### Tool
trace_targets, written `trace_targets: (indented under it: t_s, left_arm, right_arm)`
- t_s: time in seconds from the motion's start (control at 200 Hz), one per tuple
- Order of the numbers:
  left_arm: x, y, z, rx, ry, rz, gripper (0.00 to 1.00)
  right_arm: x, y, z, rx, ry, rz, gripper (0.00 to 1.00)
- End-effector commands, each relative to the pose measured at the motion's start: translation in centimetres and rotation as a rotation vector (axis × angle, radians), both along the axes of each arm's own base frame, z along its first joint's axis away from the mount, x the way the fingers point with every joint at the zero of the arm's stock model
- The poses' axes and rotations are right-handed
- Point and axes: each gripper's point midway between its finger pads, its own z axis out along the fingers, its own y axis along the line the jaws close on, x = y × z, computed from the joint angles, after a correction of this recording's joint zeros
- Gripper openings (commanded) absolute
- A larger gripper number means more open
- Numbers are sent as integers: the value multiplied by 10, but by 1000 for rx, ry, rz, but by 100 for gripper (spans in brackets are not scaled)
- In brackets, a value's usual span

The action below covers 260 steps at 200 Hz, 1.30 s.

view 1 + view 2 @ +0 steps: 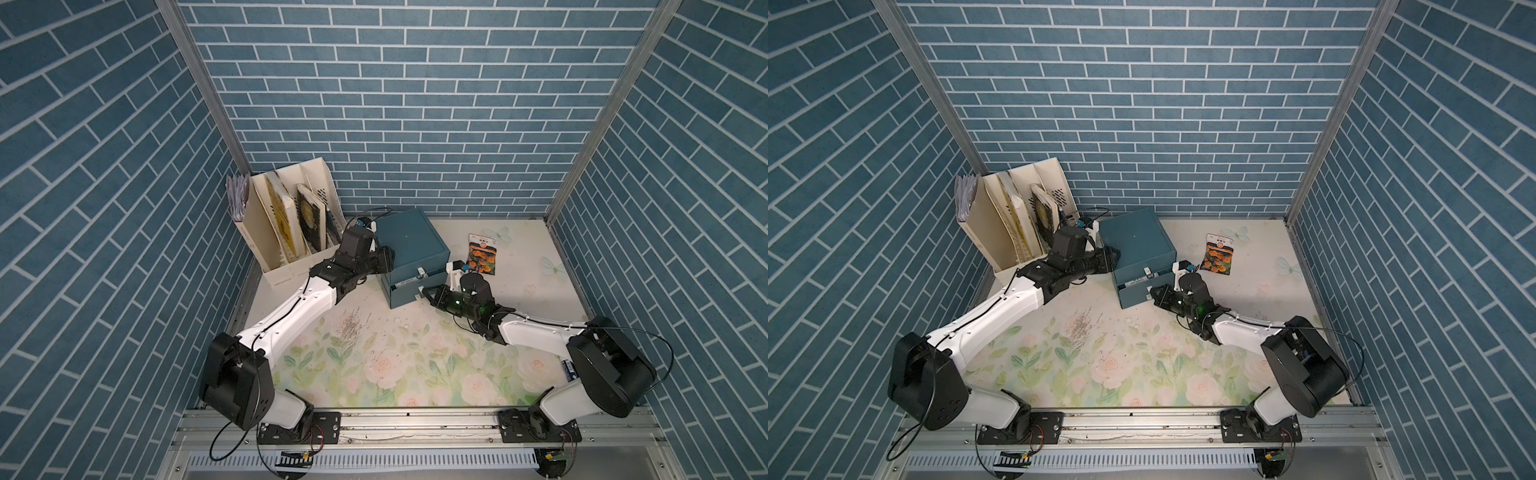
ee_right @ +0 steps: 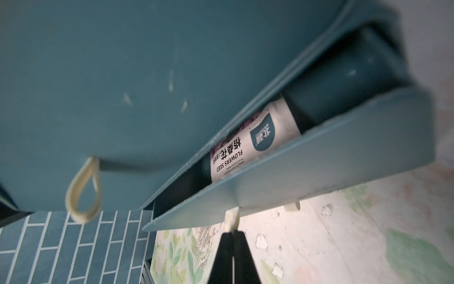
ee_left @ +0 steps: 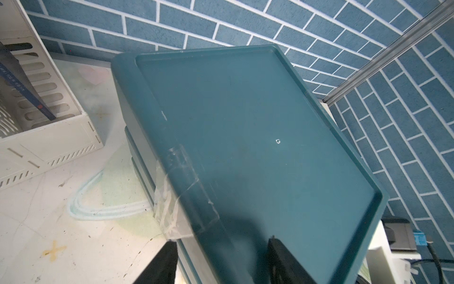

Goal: Take the seed bags out of the drawer
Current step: Open the drawer in the storage box.

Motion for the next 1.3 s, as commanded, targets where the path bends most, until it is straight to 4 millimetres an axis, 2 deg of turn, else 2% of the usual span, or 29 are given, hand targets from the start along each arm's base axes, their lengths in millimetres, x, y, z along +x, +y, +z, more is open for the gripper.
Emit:
trace_targets:
  t_s: [0.0,0.54,0.815,0.97,1.295]
  left_arm:
    - [-9,5,-24,63,77,-3,64]
    - [-8,5,-24,64,79,0,64]
    - [-7,4,-24,62,81,-1,64]
    - [-7,4,-24,61,79,-2,64]
    - [-8,5,-25,63,82,-3,64]
  right_arm:
    - [-18,-5,-3,-33,18,43,0]
    - [-78,-24,-14,-117,101,137,0]
    - [-102,-38,-18,-136,132,145,0]
    - [-111,-46,-19,-143,142,144,0]
    - [-120,-47,-22,-148,158,159,0]
